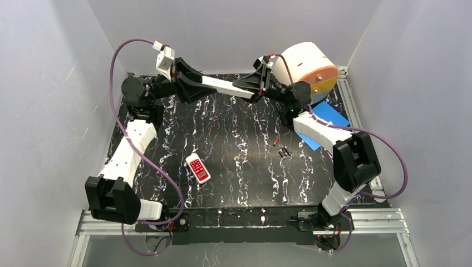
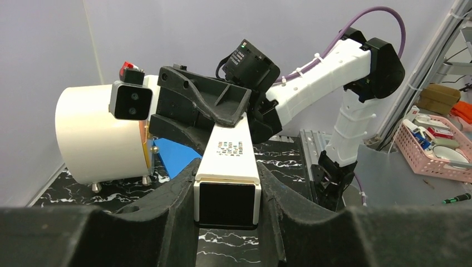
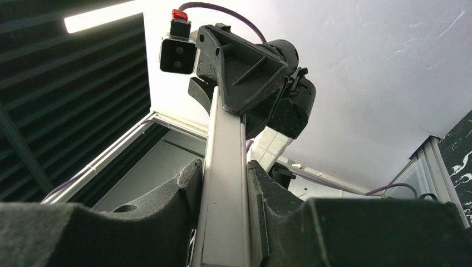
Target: Load the batteries into the remote control
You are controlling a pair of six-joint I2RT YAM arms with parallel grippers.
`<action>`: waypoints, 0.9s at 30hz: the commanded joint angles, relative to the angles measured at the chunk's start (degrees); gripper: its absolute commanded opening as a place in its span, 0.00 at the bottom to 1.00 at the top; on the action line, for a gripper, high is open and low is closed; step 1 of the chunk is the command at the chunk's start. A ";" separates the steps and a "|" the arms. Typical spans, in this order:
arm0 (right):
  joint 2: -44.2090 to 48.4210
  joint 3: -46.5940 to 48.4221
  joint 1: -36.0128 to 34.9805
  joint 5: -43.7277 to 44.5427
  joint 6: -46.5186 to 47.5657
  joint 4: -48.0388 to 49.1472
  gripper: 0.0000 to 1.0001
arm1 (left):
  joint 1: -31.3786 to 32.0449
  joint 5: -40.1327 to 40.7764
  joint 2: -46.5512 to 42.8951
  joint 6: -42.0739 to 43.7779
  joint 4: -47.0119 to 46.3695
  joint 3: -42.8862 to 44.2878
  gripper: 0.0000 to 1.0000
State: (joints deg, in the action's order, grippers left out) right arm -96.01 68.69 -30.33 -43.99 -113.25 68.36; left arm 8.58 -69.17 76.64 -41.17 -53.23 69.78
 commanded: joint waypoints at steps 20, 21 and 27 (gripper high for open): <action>7.53 14.77 5.51 -4.01 43.68 -57.11 0.66 | -3.04 0.09 -1.86 5.30 -0.82 -2.51 0.00; 7.66 16.35 5.53 -2.94 47.98 -63.52 0.66 | -3.04 -0.18 -1.65 6.20 -0.30 -2.20 0.00; 8.42 18.45 5.53 -0.77 54.27 -73.67 0.69 | -3.04 -1.34 -1.61 8.92 0.40 -2.63 0.00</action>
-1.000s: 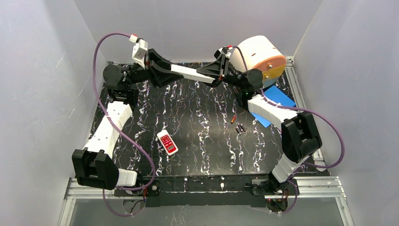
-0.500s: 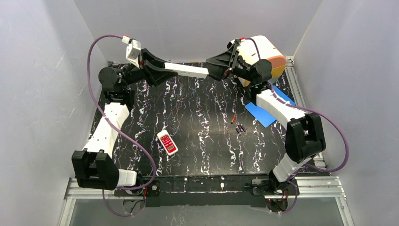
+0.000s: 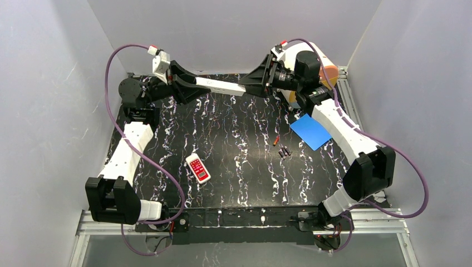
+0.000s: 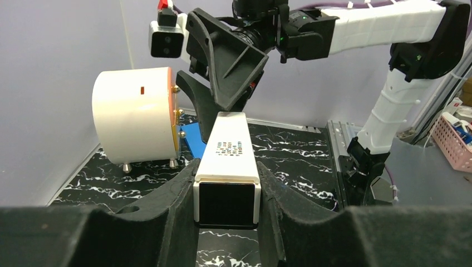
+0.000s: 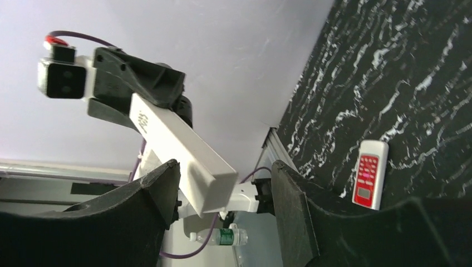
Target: Load the batteries into the remote control
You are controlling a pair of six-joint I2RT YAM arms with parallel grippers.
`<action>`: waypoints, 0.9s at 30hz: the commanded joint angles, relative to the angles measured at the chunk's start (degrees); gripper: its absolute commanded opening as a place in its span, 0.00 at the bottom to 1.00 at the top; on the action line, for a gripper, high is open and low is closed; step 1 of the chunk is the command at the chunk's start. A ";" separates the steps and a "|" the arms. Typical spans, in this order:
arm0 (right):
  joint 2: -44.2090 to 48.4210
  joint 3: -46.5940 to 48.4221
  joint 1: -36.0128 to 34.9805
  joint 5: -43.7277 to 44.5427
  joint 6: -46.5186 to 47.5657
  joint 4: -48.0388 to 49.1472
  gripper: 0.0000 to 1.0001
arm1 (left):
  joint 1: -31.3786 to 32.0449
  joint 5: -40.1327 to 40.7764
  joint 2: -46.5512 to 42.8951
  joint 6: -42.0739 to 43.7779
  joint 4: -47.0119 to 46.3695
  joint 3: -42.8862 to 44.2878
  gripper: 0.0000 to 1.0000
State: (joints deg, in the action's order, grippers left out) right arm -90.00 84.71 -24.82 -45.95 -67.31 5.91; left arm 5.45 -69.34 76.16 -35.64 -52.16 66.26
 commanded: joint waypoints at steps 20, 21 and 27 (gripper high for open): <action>4.19 -1.89 -1.61 -3.24 -5.75 4.37 0.36 | 0.36 -1.40 -2.90 9.48 3.50 -2.11 0.00; 4.19 -1.89 -1.57 -3.32 -6.07 4.48 0.33 | 0.35 -1.28 -2.94 9.67 3.59 -2.24 0.00; 4.61 -1.99 -1.64 -2.04 -4.22 1.21 0.19 | 0.35 -1.10 -3.21 10.81 4.38 -2.89 0.00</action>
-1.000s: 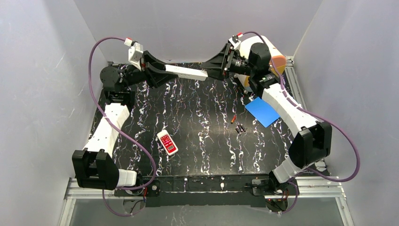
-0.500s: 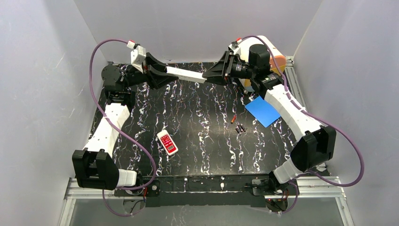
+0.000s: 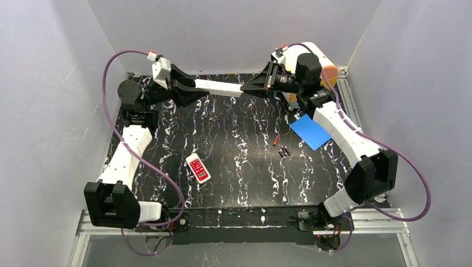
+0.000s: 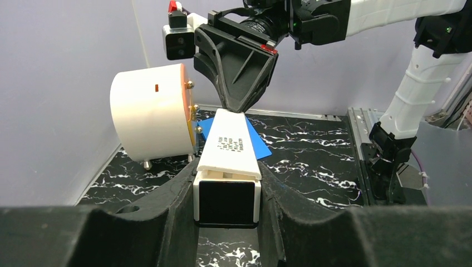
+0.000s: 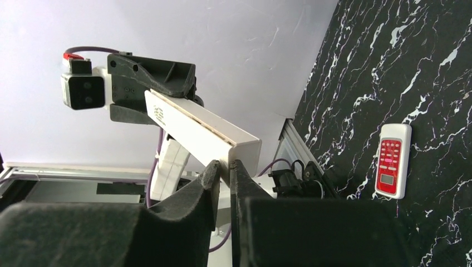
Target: Load the batteries into the remote control
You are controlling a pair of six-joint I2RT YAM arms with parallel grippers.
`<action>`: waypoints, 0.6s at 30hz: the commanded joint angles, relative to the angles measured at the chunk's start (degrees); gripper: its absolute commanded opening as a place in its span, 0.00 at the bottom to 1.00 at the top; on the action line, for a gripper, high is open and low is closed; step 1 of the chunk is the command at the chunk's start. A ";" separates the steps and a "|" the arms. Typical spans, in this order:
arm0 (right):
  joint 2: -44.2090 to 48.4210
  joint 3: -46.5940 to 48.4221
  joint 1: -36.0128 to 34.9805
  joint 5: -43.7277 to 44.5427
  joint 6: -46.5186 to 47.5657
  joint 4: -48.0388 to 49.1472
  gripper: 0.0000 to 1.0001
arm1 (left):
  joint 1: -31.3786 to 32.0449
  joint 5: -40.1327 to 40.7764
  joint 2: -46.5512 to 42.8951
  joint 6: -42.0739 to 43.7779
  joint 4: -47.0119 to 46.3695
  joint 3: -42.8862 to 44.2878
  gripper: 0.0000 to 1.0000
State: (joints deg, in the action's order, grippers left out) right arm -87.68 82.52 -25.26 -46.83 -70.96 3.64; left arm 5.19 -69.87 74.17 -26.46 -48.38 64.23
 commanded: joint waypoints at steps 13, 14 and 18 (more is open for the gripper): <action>6.67 -7.84 0.23 4.59 -3.75 13.81 0.01 | 0.25 0.05 -0.67 6.35 6.00 -4.12 0.00; 7.16 -8.76 0.84 4.89 -4.31 14.48 0.01 | 0.14 0.01 -0.47 6.63 6.31 -4.53 0.00; 9.24 -12.25 3.18 6.06 -5.49 17.29 0.01 | -0.77 0.16 -0.03 7.07 6.61 -6.83 0.00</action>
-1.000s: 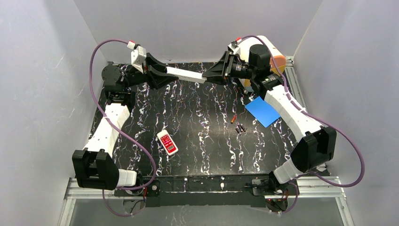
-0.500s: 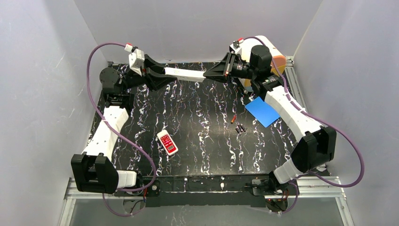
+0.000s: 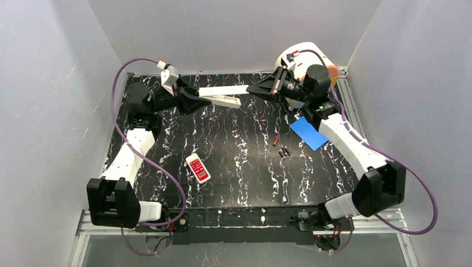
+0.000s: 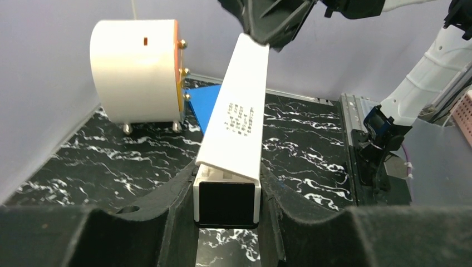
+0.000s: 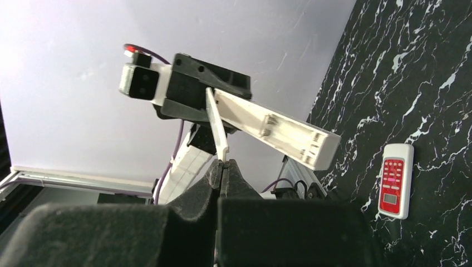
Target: Load the batteries into the remote control
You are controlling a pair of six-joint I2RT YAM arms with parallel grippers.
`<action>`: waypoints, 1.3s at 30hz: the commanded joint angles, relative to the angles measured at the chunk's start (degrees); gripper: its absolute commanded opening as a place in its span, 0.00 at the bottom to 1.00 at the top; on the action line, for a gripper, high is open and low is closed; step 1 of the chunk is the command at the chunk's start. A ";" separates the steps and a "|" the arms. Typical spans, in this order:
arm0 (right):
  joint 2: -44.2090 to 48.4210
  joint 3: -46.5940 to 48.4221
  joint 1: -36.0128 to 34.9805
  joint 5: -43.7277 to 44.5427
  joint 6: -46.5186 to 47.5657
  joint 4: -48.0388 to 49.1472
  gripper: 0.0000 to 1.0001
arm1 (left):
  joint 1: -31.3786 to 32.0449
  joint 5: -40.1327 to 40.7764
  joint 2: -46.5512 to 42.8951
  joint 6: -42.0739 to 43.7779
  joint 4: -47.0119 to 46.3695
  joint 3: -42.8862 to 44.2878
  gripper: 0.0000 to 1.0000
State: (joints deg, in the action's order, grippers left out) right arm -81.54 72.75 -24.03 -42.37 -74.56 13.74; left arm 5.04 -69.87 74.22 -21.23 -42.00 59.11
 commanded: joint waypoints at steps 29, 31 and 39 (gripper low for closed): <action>-13.64 -14.21 -11.92 39.44 36.03 -15.29 0.01 | -3.28 11.27 -6.50 10.26 11.47 -11.85 0.00; -13.49 -15.63 -11.92 39.99 38.73 -16.62 0.01 | -3.28 11.33 -6.62 10.12 11.58 -12.14 0.00; -9.88 -15.44 -11.92 40.51 46.36 -25.53 0.69 | -3.29 10.26 -5.68 7.86 11.70 -10.68 0.00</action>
State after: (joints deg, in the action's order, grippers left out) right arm -95.61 56.55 -35.92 -4.19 -33.87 -6.61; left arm 1.98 -58.87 68.95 -12.67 -29.85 47.33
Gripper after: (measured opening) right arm 0.574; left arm 0.329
